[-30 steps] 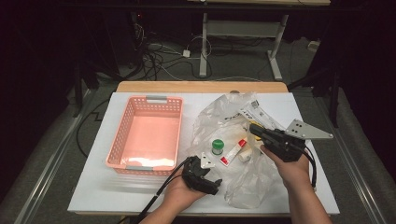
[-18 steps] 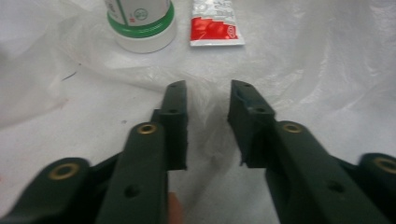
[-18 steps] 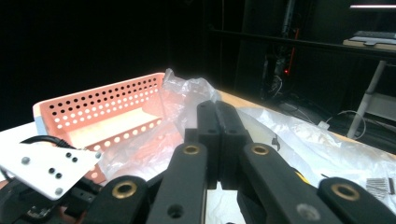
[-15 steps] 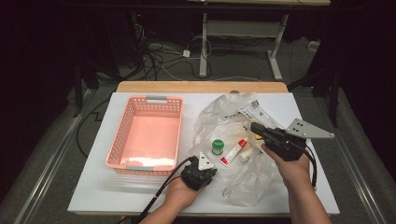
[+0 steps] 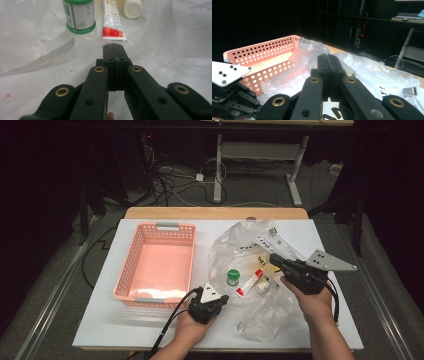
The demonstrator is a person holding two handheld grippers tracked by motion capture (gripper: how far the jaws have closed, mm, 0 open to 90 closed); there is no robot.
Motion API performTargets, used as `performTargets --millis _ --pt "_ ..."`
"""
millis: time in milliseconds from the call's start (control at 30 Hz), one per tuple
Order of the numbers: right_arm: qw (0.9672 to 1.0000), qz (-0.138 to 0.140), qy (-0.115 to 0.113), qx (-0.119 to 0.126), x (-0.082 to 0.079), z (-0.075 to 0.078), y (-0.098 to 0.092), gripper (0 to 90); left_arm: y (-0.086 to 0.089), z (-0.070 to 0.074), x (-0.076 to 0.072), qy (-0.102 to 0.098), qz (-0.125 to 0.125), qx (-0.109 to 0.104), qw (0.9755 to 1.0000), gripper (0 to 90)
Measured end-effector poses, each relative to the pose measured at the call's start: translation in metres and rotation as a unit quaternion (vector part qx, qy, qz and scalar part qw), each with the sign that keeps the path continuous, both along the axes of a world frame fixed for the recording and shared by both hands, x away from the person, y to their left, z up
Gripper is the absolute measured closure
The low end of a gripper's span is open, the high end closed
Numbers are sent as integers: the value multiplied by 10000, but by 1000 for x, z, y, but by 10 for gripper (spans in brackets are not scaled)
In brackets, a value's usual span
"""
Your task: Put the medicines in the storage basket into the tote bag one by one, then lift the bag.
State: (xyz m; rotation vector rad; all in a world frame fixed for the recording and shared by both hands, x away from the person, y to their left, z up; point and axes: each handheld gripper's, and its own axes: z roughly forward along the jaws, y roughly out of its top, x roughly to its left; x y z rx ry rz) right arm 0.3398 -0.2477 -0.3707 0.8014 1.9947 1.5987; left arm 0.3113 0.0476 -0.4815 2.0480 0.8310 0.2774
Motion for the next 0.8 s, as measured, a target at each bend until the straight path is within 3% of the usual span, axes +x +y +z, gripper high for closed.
performTargets --millis 167,433,567,700,800 --pt "9999 -45 -136 45 -2 5 0 900 4 6 -4 -261 64 -287 9992 888" --pt "9995 -157 -279 86 -4 6 0 900 7 26 -12 -758 144 -647 9949 888" --pt "9992 -202 -289 179 -5 8 0 900 7 45 -13 -1099 178 -730 9911 888" --pt "9983 -288 -463 216 -4 18 0 900 11 69 -10 -1367 271 -991 9853 887" --pt "9971 -402 -562 333 -1 25 0 900 10 84 -6 -1599 262 -978 9819 888"
